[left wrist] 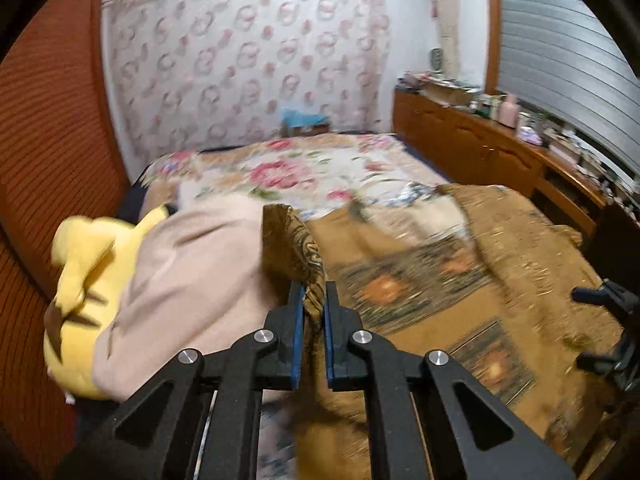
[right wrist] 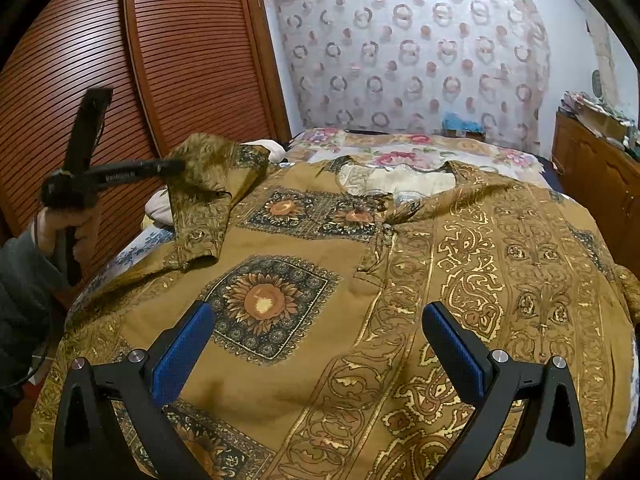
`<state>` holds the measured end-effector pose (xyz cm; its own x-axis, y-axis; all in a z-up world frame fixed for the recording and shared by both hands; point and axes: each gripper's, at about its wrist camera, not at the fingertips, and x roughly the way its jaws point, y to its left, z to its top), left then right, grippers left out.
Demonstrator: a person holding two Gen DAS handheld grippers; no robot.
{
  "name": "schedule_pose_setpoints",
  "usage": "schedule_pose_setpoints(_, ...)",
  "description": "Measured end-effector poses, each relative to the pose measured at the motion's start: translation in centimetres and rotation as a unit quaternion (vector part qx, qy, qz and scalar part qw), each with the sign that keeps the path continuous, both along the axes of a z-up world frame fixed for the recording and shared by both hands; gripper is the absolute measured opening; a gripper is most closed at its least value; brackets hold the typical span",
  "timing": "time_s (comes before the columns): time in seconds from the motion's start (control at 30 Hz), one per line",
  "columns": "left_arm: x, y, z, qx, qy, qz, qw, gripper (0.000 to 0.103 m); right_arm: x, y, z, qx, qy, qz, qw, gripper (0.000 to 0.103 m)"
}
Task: Fold small clothes
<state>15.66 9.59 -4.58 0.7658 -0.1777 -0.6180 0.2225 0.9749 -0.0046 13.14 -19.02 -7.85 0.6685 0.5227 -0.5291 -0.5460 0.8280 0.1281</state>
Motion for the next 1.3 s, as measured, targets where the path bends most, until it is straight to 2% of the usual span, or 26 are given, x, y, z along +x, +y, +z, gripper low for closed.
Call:
schedule_pose_setpoints(0.13, 1.2, -2.5, 1.1, 0.006, -0.008, -0.021, 0.9997, 0.009, -0.2, -0.5, 0.1, 0.002, -0.001, -0.004, 1.0, 0.103)
schedule_pose_setpoints(0.33, 2.6, -5.1, 2.5, -0.007, -0.005, -0.045, 0.9989, 0.009, -0.3, -1.3, 0.1, 0.006, 0.001, -0.014, 1.0, 0.103)
schedule_pose_setpoints(0.57, 1.7, -5.9, 2.1, -0.004, -0.002, -0.07, 0.9975, 0.04, -0.5, -2.0, 0.3, 0.01, 0.002, -0.02, 1.0, 0.103)
schedule_pose_setpoints(0.73, 1.0, -5.2, 0.6, 0.001, 0.015, -0.065, 0.9978, 0.041, -0.4, -2.3, 0.4, 0.009, 0.001, -0.026, 1.0, 0.103)
schedule_pose_setpoints(0.93, 0.6, -4.0, -2.7, 0.011, 0.048, -0.052, 0.9974, 0.041, -0.3, -3.5, 0.5, 0.004, -0.001, -0.041, 0.999, 0.103)
schedule_pose_setpoints(1.13, 2.3, -2.3, -4.7, 0.029, 0.066, -0.012, 0.9973, 0.041, -0.2, -5.1, 0.5, -0.011, -0.001, -0.063, 0.998, 0.103)
schedule_pose_setpoints(1.3, 4.8, -1.5, -5.7, 0.018, 0.087, -0.003, 0.996, 0.041, -0.1, -6.6, 0.7, -0.024, -0.001, -0.084, 0.996, 0.103)
